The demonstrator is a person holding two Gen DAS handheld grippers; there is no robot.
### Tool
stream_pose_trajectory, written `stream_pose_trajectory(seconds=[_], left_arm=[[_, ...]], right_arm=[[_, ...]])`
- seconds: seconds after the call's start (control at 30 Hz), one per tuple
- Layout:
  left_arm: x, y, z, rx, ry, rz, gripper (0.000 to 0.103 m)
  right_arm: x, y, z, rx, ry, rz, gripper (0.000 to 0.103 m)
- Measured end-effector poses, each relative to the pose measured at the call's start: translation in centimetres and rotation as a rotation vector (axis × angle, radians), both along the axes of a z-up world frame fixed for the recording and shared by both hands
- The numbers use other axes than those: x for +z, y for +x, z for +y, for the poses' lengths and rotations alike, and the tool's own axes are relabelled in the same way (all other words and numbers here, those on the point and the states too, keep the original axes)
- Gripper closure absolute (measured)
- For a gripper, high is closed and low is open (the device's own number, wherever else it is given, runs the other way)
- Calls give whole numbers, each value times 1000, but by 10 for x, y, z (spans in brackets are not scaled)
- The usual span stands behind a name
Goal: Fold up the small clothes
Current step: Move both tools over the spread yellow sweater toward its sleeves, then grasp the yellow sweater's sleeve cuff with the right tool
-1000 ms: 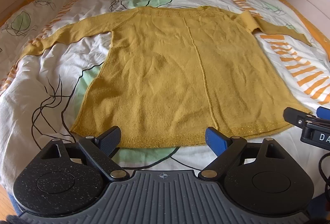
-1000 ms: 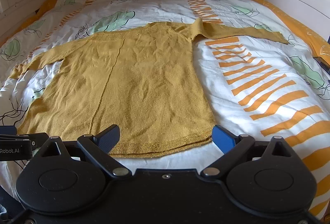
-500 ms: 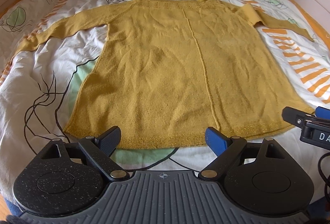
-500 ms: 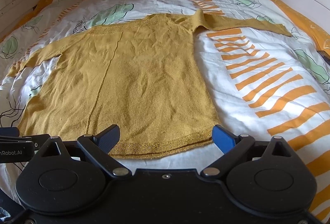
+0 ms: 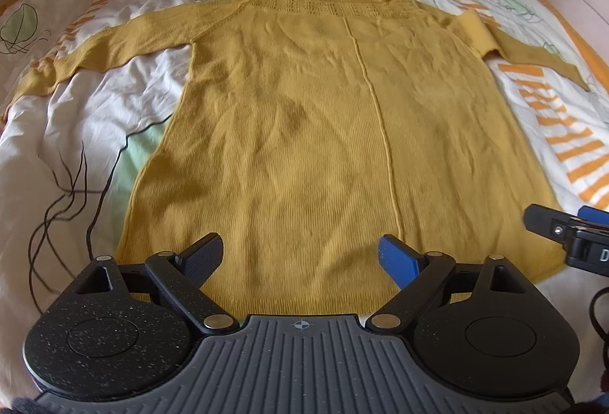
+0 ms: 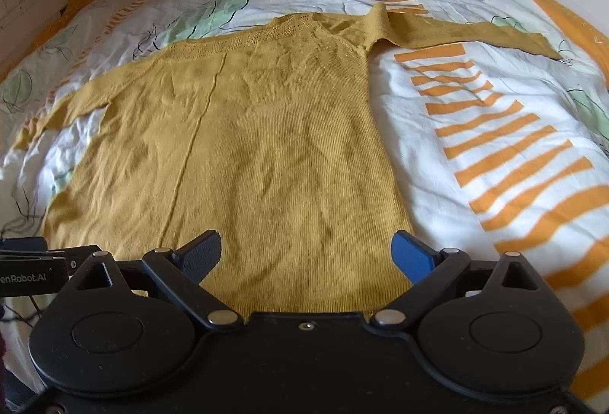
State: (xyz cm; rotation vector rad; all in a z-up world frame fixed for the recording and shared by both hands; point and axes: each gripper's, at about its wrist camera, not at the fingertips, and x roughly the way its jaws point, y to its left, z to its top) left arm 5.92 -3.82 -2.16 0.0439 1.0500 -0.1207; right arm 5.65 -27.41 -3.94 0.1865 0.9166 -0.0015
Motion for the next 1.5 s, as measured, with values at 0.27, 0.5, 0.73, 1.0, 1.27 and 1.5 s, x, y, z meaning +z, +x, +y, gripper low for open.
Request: stream_pose_trajectory(seconds=[0.27,0.5,0.73,1.0,1.27,1.5], left_arm=[[12,59,1,35,-10,-62,14],[14,115,-6,51,13,-115,14],[0,166,-12,91,18,-136,14],[-27,205,-18,120,61,-97,14],[-61,216,-29,92,70,-8,14],[-67,213,-25,101,35,-38,9]], right_arm=[[14,59,-47,3,77,-29,6],[18,127,-124,-82,58,-46,7],[13,195,-234,-269,44,-69,7],[-16,256,-345,-470,-75,-50,11],[-48,277,-393,-493,-67,5,19],[-72,280,-407,-504,-16,35,18]])
